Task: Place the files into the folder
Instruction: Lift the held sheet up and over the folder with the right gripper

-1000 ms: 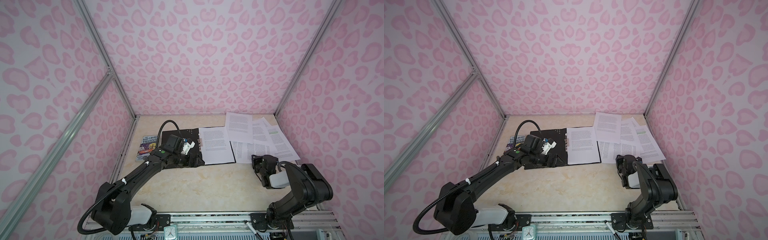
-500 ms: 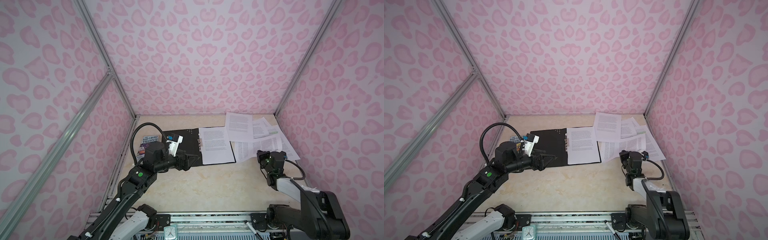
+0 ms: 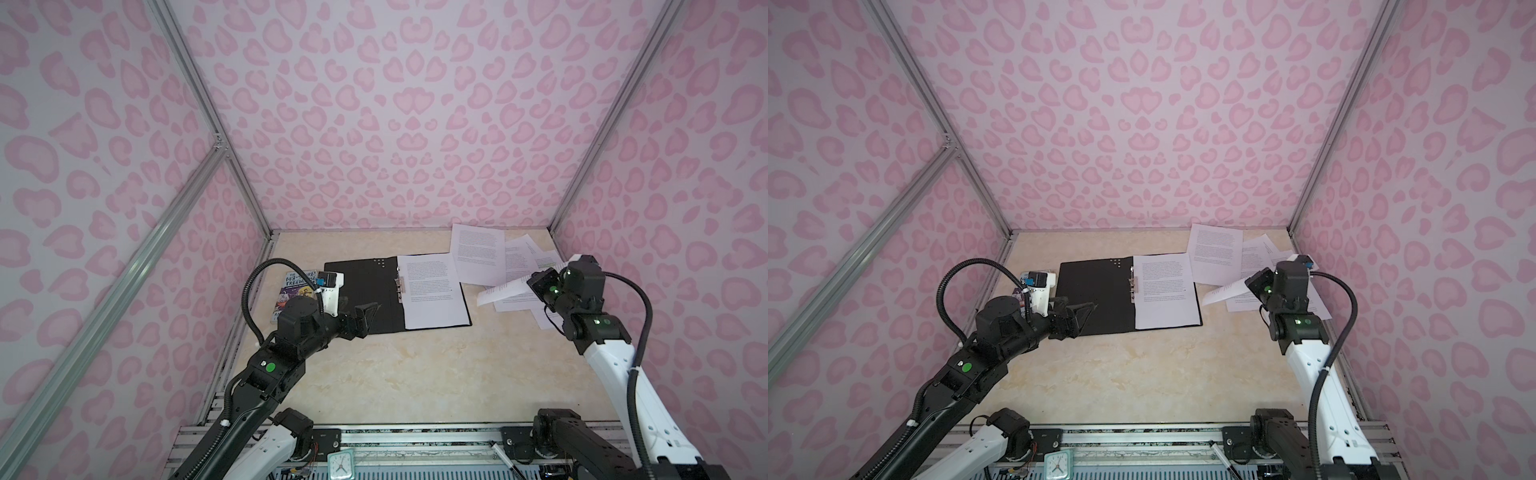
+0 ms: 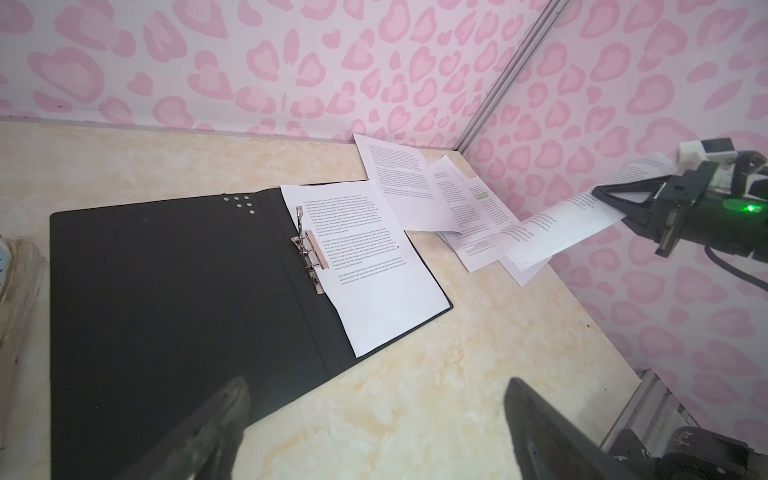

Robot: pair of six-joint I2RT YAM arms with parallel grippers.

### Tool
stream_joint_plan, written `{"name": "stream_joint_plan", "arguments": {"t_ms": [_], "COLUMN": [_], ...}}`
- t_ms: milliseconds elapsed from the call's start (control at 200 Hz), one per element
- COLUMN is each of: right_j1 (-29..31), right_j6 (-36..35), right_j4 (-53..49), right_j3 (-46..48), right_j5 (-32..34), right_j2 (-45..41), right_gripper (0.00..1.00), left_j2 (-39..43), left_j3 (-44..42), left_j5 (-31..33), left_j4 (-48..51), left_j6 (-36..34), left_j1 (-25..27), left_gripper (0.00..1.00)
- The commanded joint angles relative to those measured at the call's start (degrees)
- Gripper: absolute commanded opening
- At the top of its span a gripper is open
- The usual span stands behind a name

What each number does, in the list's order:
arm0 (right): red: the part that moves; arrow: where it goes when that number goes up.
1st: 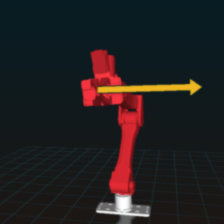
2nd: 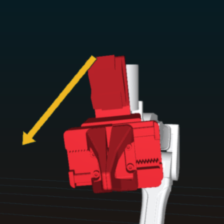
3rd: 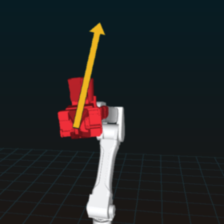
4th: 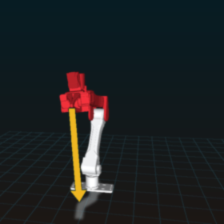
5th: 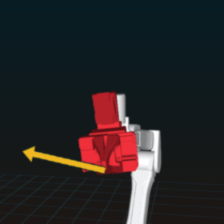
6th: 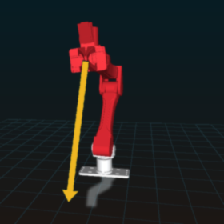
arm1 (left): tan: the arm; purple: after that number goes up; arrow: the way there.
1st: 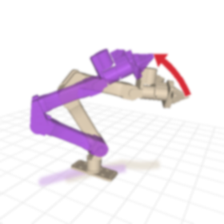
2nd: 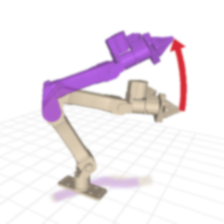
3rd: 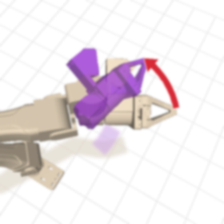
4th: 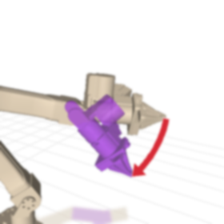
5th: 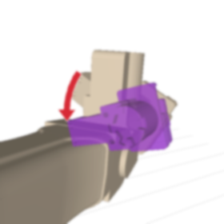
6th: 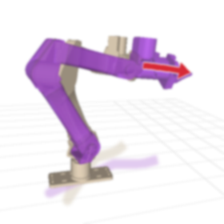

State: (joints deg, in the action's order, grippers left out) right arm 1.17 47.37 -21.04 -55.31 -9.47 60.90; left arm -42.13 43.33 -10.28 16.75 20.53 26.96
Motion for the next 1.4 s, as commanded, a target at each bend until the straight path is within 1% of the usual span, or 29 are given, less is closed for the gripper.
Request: {"name": "stream_joint_plan", "arguments": {"t_ms": [0,90,170,285,305,420,525,560,615,630,685,735,805,900,930,975,1005,1065,1105,1170,1195,1395], "right_j1": [5.6,10.6,13.3,17.0,17.6,17.7,16.1,15.1,13.5,12.9,11.3,10.2,10.4,11.0,11.5,11.6,11.5,11.1,11.0,10.9,11.0,11.6], "right_j6": [-7.5,-10.6,-10.2,-10.3,-10.3,-7.7,-6.3,-6.5,-8.1,-9.8,-15.3,-23.8,-34.1,-42.4,-45.2,-49.0,-50.1,-50.8,-51.1,-52.2,-52.7,-53.7], "right_j4": [-7.2,-9.1,-7.3,-7.8,-7.5,-4.4,-1.8,-1.6,-3.8,-5.3,-11.2,-21.0,-31.8,-41.9,-44.7,-48.6,-50.2,-51.5,-50.9,-50.0,-50.1,-52.5], "right_j3": [-9.2,-17.9,-23.9,-31.5,-32.3,-32.3,-30.3,-28.1,-27.7,-27.9,-29.2,-34.3,-40.1,-47.5,-50.3,-54.9,-57.2,-60.1,-60.5,-61.0,-61.6,-68.4], "right_j5": [-5.1,-7.7,-15.6,-21.8,-23.6,-30.6,-35.6,-37.2,-38.2,-38.5,-37.8,-33.9,-23.6,-12.4,-11.0,-11.5,-11.8,-9.9,-10.2,-13.4,-14.0,-13.9], "right_j2": [7.5,15.1,21.5,27.1,27.8,29.3,30.1,30.6,31.8,32.5,34.7,38.1,43.1,51.6,55.2,60.9,64.5,69.0,70.0,70.1,71.6,75.2], "right_gripper": [0.00,0.00,0.00,0.00,0.00,0.00,0.00,0.00,0.00,0.00,0.00,0.00,0.00,0.00,0.00,0.00,0.00,0.00,0.00,0.00,0.00,0.00], "left_j2": [0.4,0.7,0.9,1.3,1.3,1.3,1.3,1.4,1.5,1.6,1.8,1.8,2.0,2.1,2.1,2.3,2.4,2.6,2.8,3.3,3.4,2.9], "left_j3": [0.5,0.2,0.2,-0.1,-0.1,-0.1,-0.1,-0.1,-0.3,-0.3,-0.3,-0.3,-0.4,-0.4,-0.4,-0.4,-0.4,-0.4,-0.4,-0.5,-0.6,-0.8], "left_j5": [-0.2,0.3,0.4,0.7,0.8,0.7,0.4,0.3,0.1,0.1,-0.1,-0.1,0.0,-0.1,-0.1,-0.4,-0.6,-0.3,0.1,0.6,0.7,-0.1], "left_j4": [-0.7,-0.8,-0.5,-0.7,-0.6,-0.7,-0.9,-0.9,-1.0,-1.1,-1.1,-1.1,-1.2,-1.2,-1.2,-1.4,-1.5,-1.3,-0.9,-0.8,-0.8,-1.4], "left_j6": [-0.5,-0.5,-0.6,-0.7,-0.7,-0.6,-0.4,-0.3,-0.2,-0.2,-0.2,-0.3,-0.3,-0.3,-0.3,-0.2,-0.3,-0.4,-0.5,-0.6,-0.5,-0.2], "left_j1": [-0.1,-0.3,-0.5,-0.6,-0.6,-0.8,-1.1,-1.2,-1.3,-1.3,-1.3,-1.4,-1.4,-1.4,-1.5,-1.5,-1.6,-1.7,-1.7,-1.7,-1.7,-1.7], "left_gripper": [0.97,0.97,0.97,0.97,0.97,0.97,0.97,0.97,0.97,0.97,0.97,0.97,0.97,0.97,0.97,0.97,0.97,0.97,0.97,0.97,0.97,0.97]}}
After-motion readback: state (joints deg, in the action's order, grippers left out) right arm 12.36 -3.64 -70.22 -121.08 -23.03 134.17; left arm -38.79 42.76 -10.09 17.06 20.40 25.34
